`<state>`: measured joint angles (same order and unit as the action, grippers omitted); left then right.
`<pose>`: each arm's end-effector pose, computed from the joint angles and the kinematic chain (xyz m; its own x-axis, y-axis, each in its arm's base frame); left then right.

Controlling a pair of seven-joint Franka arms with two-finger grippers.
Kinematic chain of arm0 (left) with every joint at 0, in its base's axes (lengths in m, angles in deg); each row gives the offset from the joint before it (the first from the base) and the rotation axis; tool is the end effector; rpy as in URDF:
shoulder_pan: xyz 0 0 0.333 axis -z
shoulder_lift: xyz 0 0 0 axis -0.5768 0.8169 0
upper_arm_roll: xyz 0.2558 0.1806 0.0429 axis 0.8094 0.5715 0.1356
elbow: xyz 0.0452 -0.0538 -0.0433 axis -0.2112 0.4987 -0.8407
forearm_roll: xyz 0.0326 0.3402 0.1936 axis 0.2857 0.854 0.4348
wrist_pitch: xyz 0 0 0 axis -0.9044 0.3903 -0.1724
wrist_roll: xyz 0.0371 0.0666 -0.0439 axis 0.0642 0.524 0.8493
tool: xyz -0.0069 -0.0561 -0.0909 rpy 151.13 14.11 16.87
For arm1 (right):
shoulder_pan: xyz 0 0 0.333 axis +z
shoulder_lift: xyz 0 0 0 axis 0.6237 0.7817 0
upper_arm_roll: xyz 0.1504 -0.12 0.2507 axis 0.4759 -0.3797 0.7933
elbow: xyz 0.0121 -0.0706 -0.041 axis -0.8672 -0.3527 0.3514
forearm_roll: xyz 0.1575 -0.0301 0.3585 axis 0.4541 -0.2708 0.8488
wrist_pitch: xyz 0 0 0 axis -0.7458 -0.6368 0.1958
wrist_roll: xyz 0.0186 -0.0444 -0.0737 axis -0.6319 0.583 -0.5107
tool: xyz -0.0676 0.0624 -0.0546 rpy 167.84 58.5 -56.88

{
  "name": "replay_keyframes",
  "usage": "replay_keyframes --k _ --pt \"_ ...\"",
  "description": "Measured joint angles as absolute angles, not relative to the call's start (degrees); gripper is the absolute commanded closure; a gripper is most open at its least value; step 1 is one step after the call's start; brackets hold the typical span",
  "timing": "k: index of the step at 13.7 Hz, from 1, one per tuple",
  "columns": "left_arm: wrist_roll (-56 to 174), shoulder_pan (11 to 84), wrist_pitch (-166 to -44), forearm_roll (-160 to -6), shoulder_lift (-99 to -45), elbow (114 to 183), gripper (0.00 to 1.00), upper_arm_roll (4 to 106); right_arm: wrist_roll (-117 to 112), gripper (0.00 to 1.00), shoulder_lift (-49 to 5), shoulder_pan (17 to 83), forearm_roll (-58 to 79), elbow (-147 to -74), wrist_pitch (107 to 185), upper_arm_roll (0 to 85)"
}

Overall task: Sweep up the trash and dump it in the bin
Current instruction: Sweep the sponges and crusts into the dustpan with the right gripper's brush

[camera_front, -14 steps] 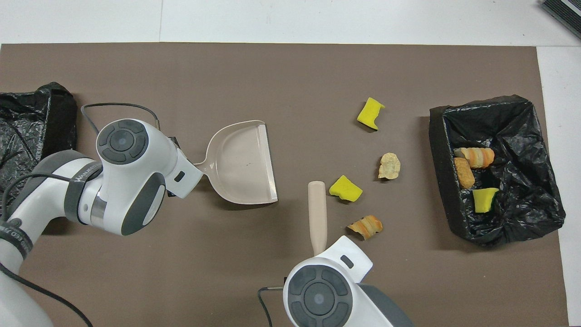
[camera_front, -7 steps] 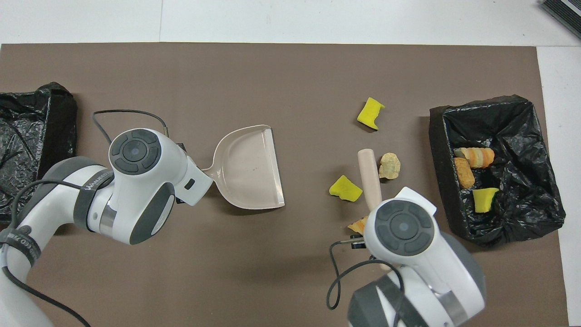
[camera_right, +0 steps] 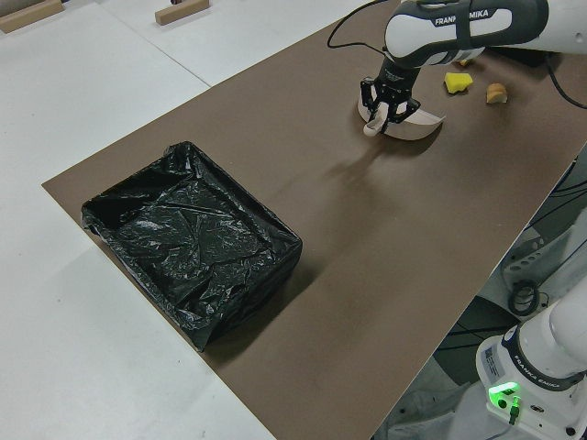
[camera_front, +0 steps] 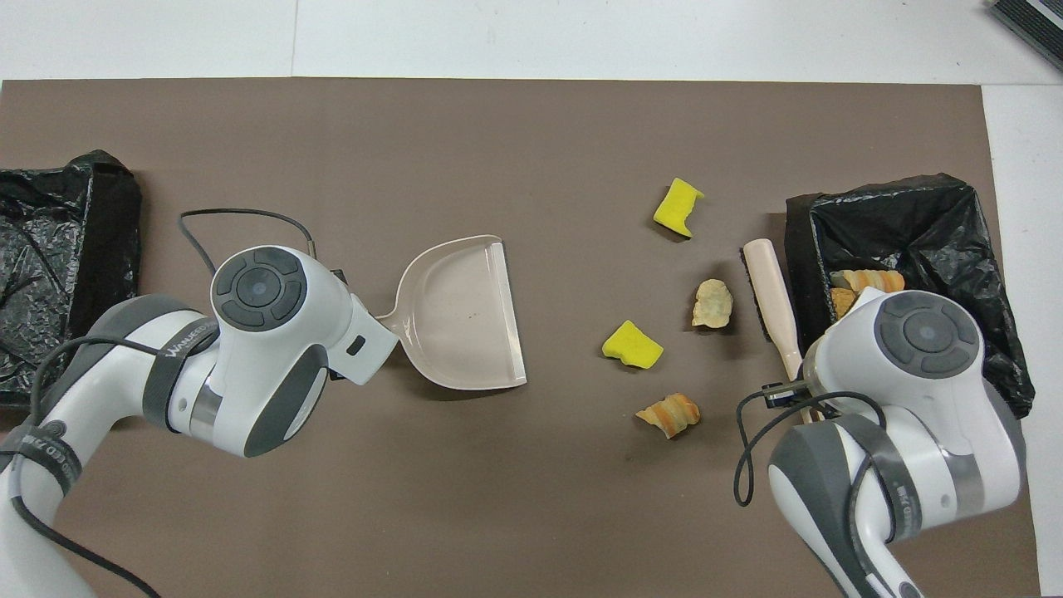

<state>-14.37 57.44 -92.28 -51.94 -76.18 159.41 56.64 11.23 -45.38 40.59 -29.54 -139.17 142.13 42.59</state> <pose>0.5140 -0.2205 0.3681 0.0886 -0.9930 -0.0786 -0.9958 -0.0866 -0.0285 0.4652 0.0663 0.3890 0.9760 0.1292 -0.1753 0.1597 -0.9719 0.1727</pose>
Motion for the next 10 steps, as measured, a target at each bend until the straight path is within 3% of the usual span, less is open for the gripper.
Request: replay_keyframes --k 4,10 --pt "-14.07 57.63 -92.28 -51.94 -76.25 159.55 1.00 56.61 13.61 1.00 -45.32 42.03 -28.65 -144.35 146.16 43.32" --pt "-13.23 58.27 -92.65 -51.94 -77.34 161.28 1.00 56.62 31.66 1.00 -43.37 58.50 -18.31 -143.99 150.22 44.15"
